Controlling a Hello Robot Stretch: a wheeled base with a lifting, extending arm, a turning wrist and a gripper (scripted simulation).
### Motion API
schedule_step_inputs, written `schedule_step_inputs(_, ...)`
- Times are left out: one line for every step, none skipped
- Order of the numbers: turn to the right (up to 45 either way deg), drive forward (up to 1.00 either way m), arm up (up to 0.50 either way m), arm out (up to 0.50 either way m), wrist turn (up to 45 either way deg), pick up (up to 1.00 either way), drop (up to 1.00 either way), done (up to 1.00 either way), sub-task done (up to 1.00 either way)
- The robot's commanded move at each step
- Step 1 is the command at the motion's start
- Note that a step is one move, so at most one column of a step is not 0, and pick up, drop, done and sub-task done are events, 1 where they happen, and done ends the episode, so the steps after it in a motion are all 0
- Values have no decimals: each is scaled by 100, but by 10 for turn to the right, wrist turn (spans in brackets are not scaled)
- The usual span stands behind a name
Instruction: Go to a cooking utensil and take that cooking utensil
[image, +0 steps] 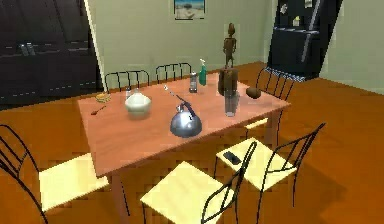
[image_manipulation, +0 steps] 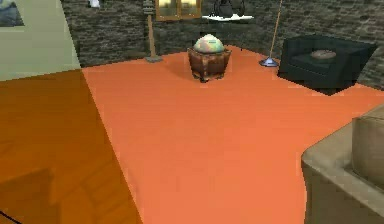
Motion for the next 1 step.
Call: schedule_step_inputs(270, 0, 0, 0, 0, 0, 0, 0, 0)
